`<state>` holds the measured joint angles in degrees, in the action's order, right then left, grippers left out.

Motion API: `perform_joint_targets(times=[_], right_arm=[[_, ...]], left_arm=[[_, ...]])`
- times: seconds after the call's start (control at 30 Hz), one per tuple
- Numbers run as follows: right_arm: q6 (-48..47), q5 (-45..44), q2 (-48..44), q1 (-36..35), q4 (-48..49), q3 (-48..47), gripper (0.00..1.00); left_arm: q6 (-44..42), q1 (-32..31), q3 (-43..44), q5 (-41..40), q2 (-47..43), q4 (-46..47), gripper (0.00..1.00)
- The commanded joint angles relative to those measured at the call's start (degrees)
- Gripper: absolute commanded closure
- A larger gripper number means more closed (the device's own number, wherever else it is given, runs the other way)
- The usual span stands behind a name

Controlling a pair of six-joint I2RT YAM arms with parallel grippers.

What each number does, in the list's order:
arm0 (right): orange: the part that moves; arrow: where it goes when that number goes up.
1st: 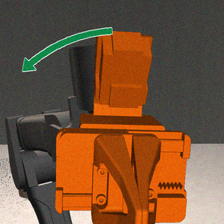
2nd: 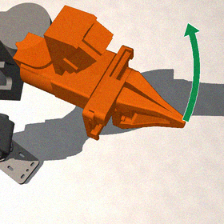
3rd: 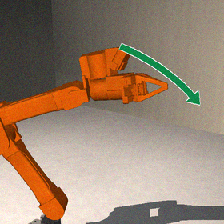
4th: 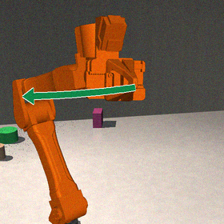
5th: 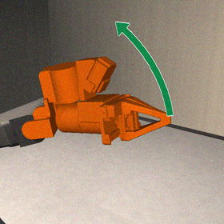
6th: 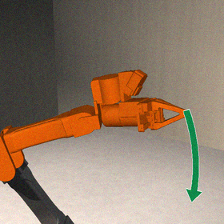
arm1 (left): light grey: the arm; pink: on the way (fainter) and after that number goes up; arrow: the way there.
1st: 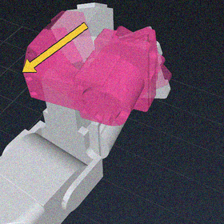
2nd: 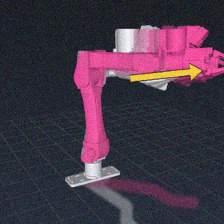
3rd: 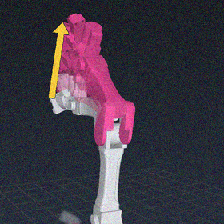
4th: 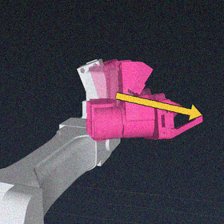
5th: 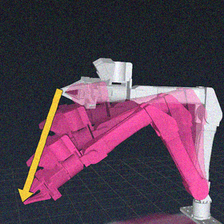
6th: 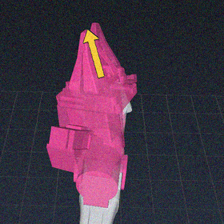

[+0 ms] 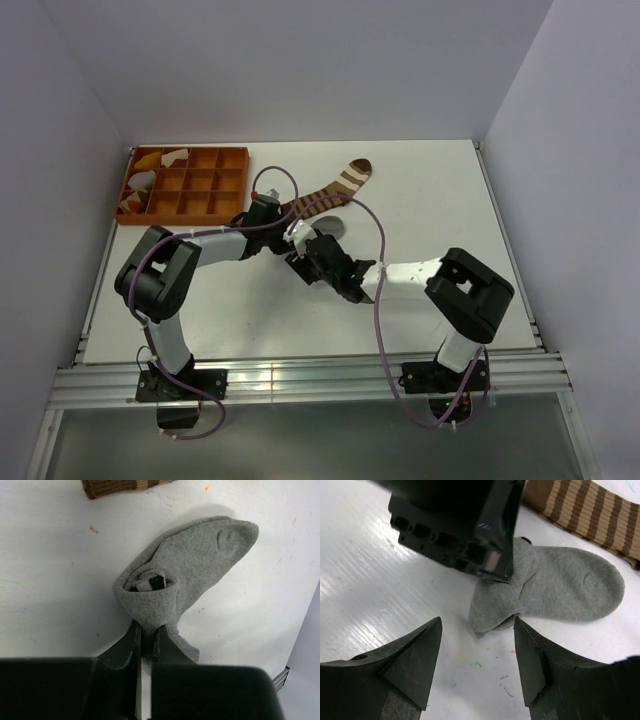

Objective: Roll the socks
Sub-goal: Roll the sock at the center of the board.

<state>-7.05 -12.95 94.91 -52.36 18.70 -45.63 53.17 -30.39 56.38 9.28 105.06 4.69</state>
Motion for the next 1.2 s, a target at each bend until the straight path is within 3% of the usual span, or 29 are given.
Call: perform_joint_targets(times=[0.0, 0.47, 0.67, 0.87, 0.93, 0.97, 1.03, 1.17], right_arm=[[-4.55, -7.26, 2.46, -1.69, 5.47, -0.51, 0.34], [-5.70, -10.60, 10.90, -3.28, 9.68, -2.27, 0.40], [-5.96, -10.78, 11.70, -3.72, 10.74, -2.27, 0.57], [-5.43, -9.29, 10.65, -4.16, 9.26, -2.27, 0.89], [-4.30, -7.11, 10.12, -4.16, 8.11, -2.27, 0.95], [-3.85, -6.48, 9.68, -4.07, 6.72, -2.27, 1.00], [-2.19, -3.07, 9.15, -3.72, 4.95, -2.54, 1.00], [1.94, 5.55, 7.22, -1.26, 0.74, -2.10, 1.00]], left_arm=[[-3.69, 0.42, -0.92, -1.11, 0.68, -11.02, 1.00], [-3.25, 0.77, -0.92, 2.41, 0.94, -10.23, 1.00], [-2.63, 0.77, -1.18, 3.55, 0.94, -9.61, 1.00], [-2.37, 0.77, -1.53, 4.52, 0.50, -8.91, 1.00], [-2.37, 0.77, -1.80, 4.52, -0.11, -8.47, 1.00], [-2.19, 0.77, -2.06, 4.52, -0.46, -8.12, 0.95], [-1.84, 0.86, -2.85, 4.26, -1.51, -6.98, 0.88], [-0.52, 1.65, -5.22, 4.08, -3.80, -3.56, 0.62]])
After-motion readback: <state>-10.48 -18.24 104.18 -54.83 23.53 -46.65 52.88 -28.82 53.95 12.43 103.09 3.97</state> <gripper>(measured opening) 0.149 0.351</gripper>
